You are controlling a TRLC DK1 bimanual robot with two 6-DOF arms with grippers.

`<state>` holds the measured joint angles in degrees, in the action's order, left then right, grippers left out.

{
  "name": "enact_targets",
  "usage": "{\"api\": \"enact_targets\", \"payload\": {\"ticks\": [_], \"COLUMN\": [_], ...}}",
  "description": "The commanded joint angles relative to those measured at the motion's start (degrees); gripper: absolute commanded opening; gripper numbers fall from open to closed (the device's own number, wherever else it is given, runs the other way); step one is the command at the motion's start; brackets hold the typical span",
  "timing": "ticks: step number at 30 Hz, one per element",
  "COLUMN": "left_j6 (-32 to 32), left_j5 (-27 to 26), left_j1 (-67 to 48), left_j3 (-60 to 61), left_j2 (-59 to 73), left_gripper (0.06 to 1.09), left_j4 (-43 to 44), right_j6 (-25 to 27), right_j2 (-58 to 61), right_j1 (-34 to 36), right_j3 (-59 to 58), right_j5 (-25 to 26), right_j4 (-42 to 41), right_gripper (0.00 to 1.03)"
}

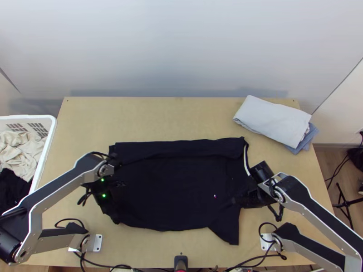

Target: Fold the t-shirt

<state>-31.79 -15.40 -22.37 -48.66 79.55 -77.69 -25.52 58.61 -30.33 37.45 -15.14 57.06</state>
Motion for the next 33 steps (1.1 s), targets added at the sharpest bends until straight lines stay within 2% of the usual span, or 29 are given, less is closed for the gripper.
{"api": "enact_targets", "payload": {"ticks": [1,9,18,27,33], "left_j6": [-2.66,-4.68,-4.77,-6.97,-7.41], "left_j5": [1.16,2.57,2.48,2.48,1.95], "left_j1": [4.79,8.04,10.07,14.81,17.19], "left_j3": [-1.70,-1.43,-8.64,-17.78,-24.28], "left_j2": [-2.91,-3.52,-2.12,4.21,9.66], "left_gripper": [0.09,0.09,0.09,0.09,0.09], "left_j4": [-2.82,-3.43,-2.55,-1.24,0.79], "right_j6": [4.51,9.08,10.66,17.43,19.19], "right_j2": [-2.18,-4.47,-3.06,4.50,11.44], "right_j1": [3.96,8.53,9.32,16.26,19.16], "right_j3": [1.40,0.25,8.69,16.51,20.29], "right_j5": [1.60,2.57,2.66,2.92,2.92], "right_j4": [-0.02,0.95,1.04,-1.95,-7.14], "right_gripper": [0.03,0.03,0.03,0.03,0.03]}}
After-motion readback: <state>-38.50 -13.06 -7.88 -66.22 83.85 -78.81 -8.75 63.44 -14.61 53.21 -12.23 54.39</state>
